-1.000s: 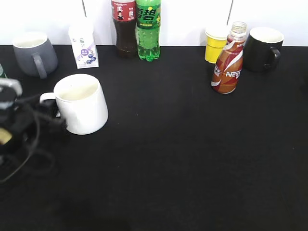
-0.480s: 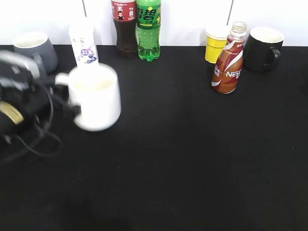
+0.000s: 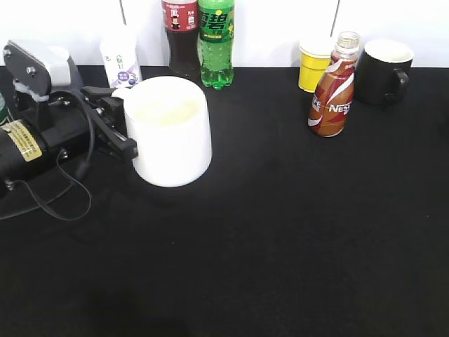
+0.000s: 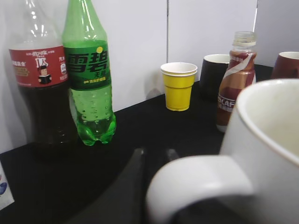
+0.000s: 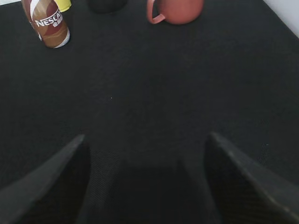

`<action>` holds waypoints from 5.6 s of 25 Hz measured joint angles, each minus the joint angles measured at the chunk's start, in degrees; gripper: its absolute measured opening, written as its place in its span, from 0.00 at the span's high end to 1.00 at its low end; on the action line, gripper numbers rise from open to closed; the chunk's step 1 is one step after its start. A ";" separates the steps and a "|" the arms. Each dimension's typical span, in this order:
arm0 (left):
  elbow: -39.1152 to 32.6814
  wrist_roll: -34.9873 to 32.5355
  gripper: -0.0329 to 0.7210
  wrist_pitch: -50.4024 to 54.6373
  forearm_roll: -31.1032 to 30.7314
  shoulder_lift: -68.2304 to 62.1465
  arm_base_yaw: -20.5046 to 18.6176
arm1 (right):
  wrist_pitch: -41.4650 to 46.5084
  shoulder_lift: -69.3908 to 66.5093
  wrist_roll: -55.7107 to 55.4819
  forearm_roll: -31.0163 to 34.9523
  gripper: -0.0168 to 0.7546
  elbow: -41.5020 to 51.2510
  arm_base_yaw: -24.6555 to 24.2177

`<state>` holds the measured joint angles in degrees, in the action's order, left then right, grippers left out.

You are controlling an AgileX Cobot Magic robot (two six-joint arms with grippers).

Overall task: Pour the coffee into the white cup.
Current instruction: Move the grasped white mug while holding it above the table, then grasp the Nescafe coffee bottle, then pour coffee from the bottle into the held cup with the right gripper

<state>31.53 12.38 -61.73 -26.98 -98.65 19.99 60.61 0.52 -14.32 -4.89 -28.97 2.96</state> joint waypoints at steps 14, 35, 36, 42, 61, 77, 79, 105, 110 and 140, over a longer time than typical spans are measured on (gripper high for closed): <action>0.00 0.40 0.86 0.02 -0.12 0.00 0.00 | -78.96 -52.09 14.73 -0.40 0.23 5.85 0.00; 0.00 0.40 0.86 0.02 -0.12 0.00 0.00 | -116.93 -124.00 -4.48 -31.32 0.17 -25.32 1.89; 0.00 0.40 0.86 0.02 -0.12 0.00 0.00 | -116.93 -125.11 -4.48 -31.32 0.18 -27.21 2.58; 0.00 0.40 0.86 0.02 -0.25 0.00 0.00 | -117.12 -125.27 -4.52 -31.27 0.31 -28.12 2.95; 11.79 10.21 0.87 8.37 -2.71 -0.05 15.10 | -111.30 -83.51 -11.99 -62.57 0.31 -19.79 3.01; 19.11 10.29 0.87 13.61 -8.58 -3.27 17.68 | -110.68 -83.00 22.37 -64.10 0.31 -20.03 3.01; 19.12 10.29 0.87 13.61 -8.58 -3.27 17.68 | -109.40 -83.00 28.58 -64.10 0.31 -20.03 3.01; 19.42 12.30 0.87 9.38 -13.96 -3.27 17.68 | -107.40 -83.00 42.99 -63.80 0.31 -20.03 3.01; 19.42 12.69 0.87 9.38 -14.37 -3.27 17.68 | -107.23 -83.00 44.83 -63.70 0.31 -20.03 3.01; 19.42 13.47 0.87 11.44 -14.32 -3.27 17.68 | -114.45 -82.87 28.78 -63.55 0.31 -20.03 3.01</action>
<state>50.95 25.84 -50.29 -41.30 -101.92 37.67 -53.85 -82.35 14.45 -68.44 -48.99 5.97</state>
